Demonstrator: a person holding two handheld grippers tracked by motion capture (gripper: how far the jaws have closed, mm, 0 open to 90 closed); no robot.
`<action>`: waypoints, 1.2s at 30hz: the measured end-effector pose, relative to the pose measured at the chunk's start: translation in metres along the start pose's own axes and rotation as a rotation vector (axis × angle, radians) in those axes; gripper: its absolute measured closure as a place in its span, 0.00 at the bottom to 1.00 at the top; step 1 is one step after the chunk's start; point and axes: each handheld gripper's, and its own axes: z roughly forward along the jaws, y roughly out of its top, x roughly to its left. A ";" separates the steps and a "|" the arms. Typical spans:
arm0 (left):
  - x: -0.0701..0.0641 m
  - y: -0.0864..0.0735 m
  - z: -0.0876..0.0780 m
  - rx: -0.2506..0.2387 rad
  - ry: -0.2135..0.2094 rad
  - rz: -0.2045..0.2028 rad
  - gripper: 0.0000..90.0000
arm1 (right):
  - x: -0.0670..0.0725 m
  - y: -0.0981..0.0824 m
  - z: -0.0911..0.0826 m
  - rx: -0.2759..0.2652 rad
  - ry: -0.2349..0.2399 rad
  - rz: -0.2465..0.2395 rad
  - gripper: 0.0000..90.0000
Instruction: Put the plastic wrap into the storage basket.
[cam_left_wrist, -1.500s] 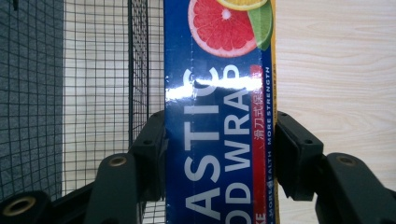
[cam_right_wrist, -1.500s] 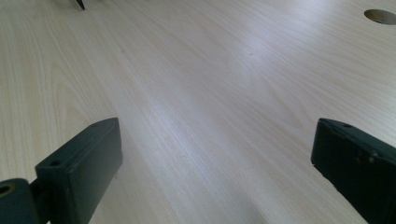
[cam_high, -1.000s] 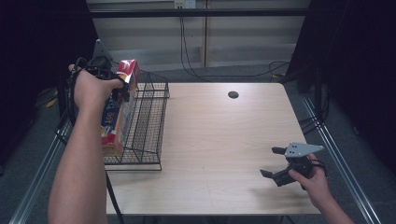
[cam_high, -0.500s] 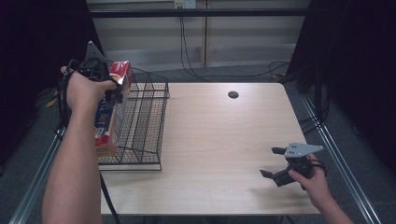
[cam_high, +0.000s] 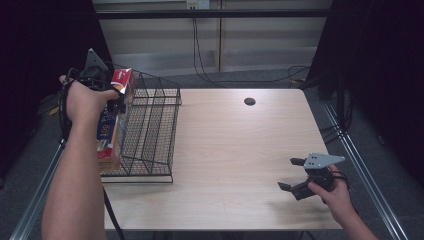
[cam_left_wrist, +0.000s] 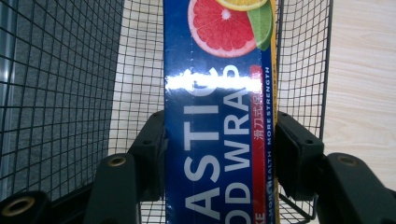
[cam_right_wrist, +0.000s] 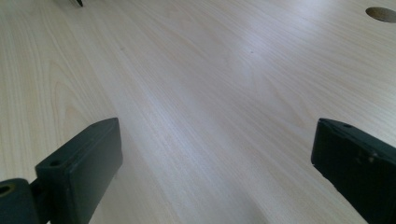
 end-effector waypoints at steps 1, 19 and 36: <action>0.002 0.000 0.001 0.004 -0.001 0.010 0.49 | 0.000 0.000 0.000 0.002 0.002 -0.001 0.02; 0.017 0.001 0.008 0.005 0.029 -0.020 0.49 | 0.000 0.000 0.002 0.009 0.008 -0.006 0.02; 0.024 0.005 0.020 0.028 0.011 -0.049 0.48 | -0.003 -0.004 0.003 0.019 0.006 -0.001 0.02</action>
